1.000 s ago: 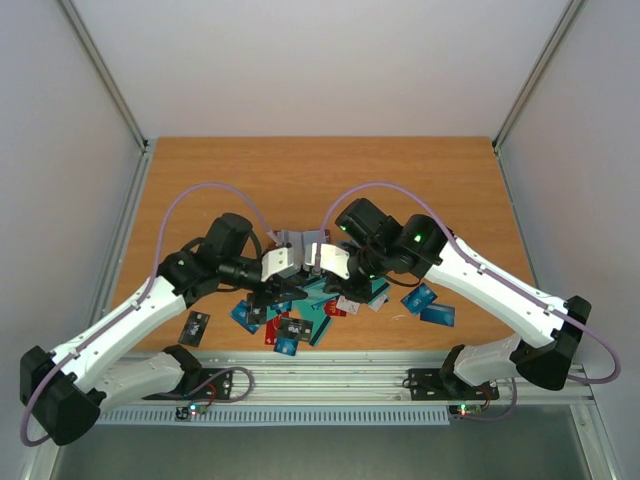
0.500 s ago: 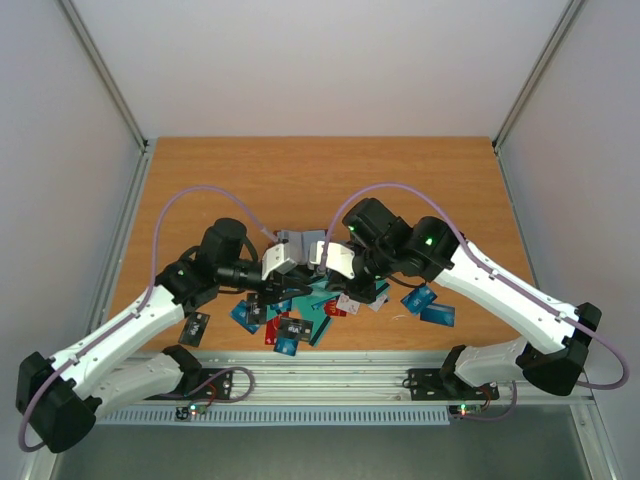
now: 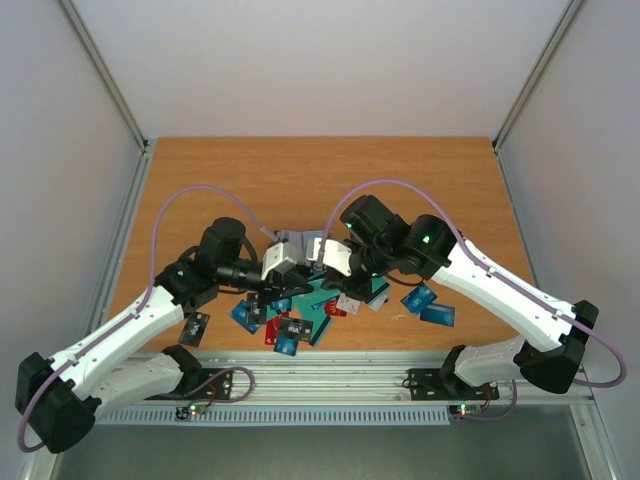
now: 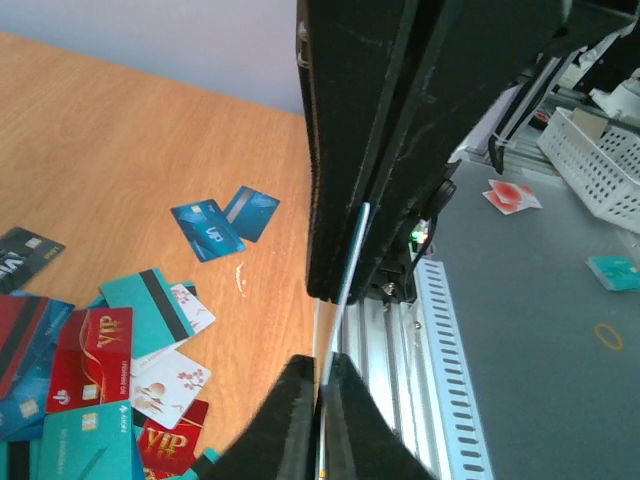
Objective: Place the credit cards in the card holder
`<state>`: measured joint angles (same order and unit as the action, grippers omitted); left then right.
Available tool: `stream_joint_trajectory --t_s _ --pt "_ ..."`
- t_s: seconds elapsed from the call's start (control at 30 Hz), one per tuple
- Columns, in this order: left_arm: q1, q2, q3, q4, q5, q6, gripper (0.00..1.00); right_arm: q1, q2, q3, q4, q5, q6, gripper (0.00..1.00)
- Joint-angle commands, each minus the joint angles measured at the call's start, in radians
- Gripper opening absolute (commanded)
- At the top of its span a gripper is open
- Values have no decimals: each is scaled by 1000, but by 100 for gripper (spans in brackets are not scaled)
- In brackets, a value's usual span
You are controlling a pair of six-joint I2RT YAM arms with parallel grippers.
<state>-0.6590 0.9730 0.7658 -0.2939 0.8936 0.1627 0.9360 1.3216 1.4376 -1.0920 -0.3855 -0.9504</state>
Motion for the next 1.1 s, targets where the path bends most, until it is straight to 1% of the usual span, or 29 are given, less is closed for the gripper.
stream_joint_trajectory --t_s 0.0,0.03,0.17,0.2,0.23,0.3,0.33,0.4,0.47,0.57,0.63,0.67,0.73,0.77,0.87,1.0,1.07 --pt "-3 -16 10 73 25 -6 3 7 11 39 -2 -34 5 1" --pt "-3 -16 10 70 25 -5 0 7 11 41 0 -34 7 1" --pt "-2 -20 7 61 21 -5 0 7 3 40 25 -38 22 1" --pt "-2 -22 7 62 16 -8 0 7 2 40 29 -32 31 6" --pt "-3 -25 7 64 7 -15 0 7 2 40 33 -17 45 16" --pt "-2 -28 7 76 -41 -55 0 2 -5 27 56 23 91 42" --pt "-2 -27 8 79 -79 -78 0 -6 -13 15 74 37 114 51" --pt "1 -17 15 76 -169 -148 0 -25 -34 -17 107 47 148 57" --pt "5 4 23 82 -270 -247 0 -48 -55 -63 155 68 189 59" --pt "10 63 32 112 -374 -368 0 -91 -76 -125 258 128 276 63" --pt "23 133 62 80 -465 -474 0 -137 -85 -166 330 144 344 64" --pt "45 166 77 66 -476 -507 0 -163 -89 -185 367 142 384 64" --pt "98 230 95 63 -448 -573 0 -217 -91 -220 440 132 472 64" --pt "130 264 102 66 -428 -631 0 -249 -87 -236 491 134 540 65" --pt "207 358 128 65 -383 -740 0 -294 -43 -256 557 159 673 65" --pt "247 482 203 -23 -417 -757 0 -324 80 -243 607 195 856 62" --pt "263 526 218 -20 -421 -764 0 -340 146 -245 651 167 938 60"
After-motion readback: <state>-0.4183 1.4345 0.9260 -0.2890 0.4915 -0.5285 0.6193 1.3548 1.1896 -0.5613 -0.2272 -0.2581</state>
